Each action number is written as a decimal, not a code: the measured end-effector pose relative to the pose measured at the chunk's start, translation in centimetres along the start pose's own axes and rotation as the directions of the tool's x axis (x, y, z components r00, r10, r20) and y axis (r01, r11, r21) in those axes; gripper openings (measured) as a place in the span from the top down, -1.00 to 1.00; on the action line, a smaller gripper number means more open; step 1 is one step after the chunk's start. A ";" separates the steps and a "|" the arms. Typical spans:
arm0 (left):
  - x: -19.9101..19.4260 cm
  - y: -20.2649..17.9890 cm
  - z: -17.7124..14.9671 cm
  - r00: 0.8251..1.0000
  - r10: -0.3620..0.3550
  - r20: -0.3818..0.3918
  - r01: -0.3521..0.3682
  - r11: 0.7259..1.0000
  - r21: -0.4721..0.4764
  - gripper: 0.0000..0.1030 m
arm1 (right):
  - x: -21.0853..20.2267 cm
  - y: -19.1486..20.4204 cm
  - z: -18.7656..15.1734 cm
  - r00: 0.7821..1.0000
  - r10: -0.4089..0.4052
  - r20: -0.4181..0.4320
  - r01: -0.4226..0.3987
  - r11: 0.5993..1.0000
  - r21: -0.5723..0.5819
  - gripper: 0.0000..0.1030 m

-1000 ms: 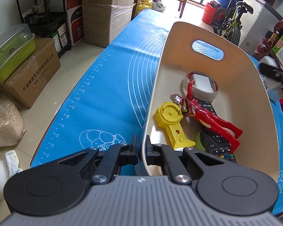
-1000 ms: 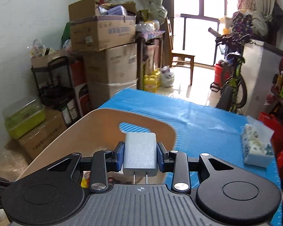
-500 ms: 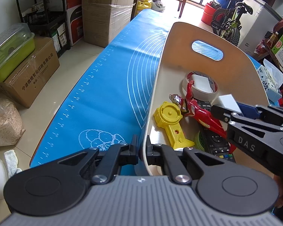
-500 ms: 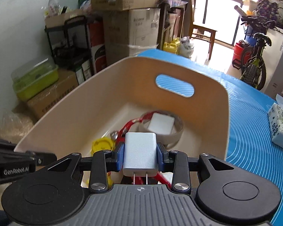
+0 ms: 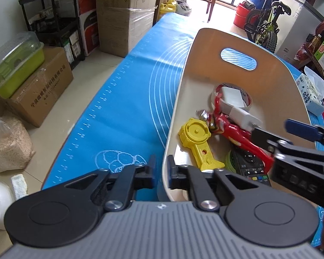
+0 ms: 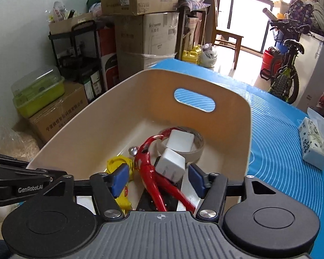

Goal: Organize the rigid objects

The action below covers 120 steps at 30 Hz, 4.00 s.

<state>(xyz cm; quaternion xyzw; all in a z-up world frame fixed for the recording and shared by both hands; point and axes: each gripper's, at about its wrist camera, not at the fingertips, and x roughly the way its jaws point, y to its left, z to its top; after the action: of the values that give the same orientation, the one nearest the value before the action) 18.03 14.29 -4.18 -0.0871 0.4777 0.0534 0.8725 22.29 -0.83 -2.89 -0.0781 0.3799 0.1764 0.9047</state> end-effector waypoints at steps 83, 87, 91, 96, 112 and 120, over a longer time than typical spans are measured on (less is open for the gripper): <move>-14.4 -11.5 -17.5 0.937 -0.078 0.340 -0.023 0.959 0.283 -0.66 | -25.0 -3.8 -21.0 0.926 -0.291 0.241 0.213 0.929 0.302 -0.82; -14.4 -11.4 -17.5 0.936 -0.080 0.342 -0.020 0.960 0.280 -0.66 | -25.0 -3.7 -20.9 0.926 -0.292 0.241 0.217 0.931 0.294 -0.82; -14.4 -11.3 -17.4 0.937 -0.083 0.340 -0.015 0.961 0.276 -0.66 | -24.9 -3.7 -20.9 0.926 -0.291 0.239 0.216 0.930 0.296 -0.82; -14.4 -11.3 -17.4 0.937 -0.084 0.340 -0.012 0.962 0.272 -0.66 | -24.8 -3.5 -21.0 0.926 -0.293 0.239 0.219 0.930 0.294 -0.82; -14.4 -11.2 -17.3 0.936 -0.087 0.340 -0.008 0.963 0.269 -0.66 | -24.9 -3.4 -21.0 0.923 -0.299 0.243 0.223 0.929 0.296 -0.82; -14.4 -11.2 -17.4 0.936 -0.088 0.341 -0.007 0.963 0.269 -0.66 | -24.9 -3.4 -21.0 0.923 -0.299 0.243 0.223 0.929 0.296 -0.82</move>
<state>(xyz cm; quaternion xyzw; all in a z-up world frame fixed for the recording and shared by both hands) -2.06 -0.35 -0.06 0.0316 0.3159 -0.0145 0.9481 -6.43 -16.22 0.29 0.0183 0.2524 0.0108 0.9674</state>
